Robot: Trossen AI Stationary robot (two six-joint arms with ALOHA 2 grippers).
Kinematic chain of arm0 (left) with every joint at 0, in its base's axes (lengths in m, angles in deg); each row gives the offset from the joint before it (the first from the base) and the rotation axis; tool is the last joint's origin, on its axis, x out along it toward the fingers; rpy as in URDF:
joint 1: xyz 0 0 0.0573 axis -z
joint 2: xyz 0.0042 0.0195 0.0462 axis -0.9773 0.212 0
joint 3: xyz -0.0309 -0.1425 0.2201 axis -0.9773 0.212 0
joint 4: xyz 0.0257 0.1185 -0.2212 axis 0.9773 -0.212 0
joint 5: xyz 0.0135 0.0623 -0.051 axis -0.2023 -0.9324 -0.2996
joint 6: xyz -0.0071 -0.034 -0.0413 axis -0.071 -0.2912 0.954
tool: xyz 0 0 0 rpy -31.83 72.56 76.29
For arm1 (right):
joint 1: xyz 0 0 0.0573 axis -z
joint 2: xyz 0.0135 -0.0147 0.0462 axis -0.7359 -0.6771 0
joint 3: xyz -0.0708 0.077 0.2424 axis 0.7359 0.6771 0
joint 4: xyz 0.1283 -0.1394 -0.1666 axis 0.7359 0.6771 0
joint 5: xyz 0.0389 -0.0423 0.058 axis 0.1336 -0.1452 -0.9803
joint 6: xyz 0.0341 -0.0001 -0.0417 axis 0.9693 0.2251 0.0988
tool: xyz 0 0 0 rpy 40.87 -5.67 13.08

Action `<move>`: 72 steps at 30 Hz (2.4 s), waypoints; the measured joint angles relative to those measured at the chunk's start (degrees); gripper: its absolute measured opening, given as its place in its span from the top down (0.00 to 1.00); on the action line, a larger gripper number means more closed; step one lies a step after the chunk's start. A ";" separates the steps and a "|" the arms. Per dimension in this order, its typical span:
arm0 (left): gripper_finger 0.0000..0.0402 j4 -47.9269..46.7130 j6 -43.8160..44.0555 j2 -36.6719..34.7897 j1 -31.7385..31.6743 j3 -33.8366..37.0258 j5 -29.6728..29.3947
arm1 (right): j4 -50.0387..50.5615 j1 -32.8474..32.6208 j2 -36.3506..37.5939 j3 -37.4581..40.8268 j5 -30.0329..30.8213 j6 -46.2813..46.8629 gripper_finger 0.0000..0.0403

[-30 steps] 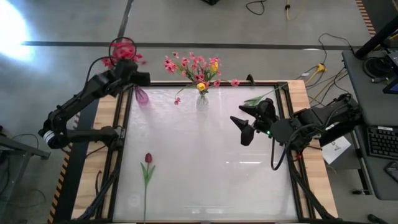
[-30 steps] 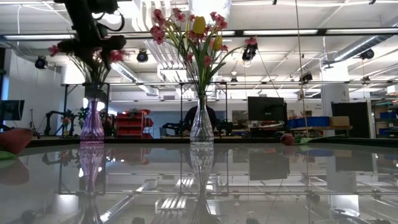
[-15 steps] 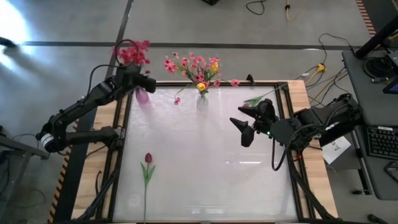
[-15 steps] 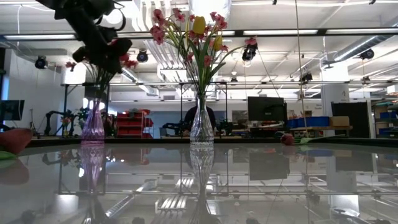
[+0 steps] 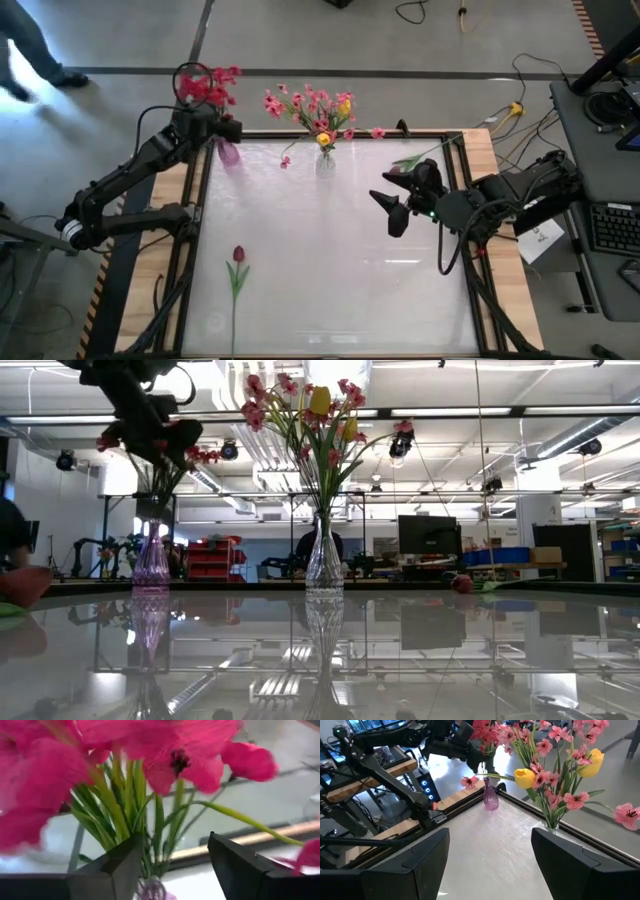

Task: Sort flowers into vase by color
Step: Put the red flowers into the purple vase

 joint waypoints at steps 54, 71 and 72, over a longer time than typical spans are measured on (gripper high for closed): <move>0.30 18.00 -9.36 -7.73 2.86 13.48 6.58 | -0.37 -1.88 1.50 0.00 -6.12 0.19 0.32; 0.41 30.44 -18.49 -13.67 4.00 21.89 14.01 | -0.07 -1.86 0.10 0.00 -6.16 -10.74 0.32; 0.46 30.79 -19.03 -13.75 4.00 22.26 14.08 | -0.14 -1.86 -0.30 0.00 -6.22 -12.98 0.32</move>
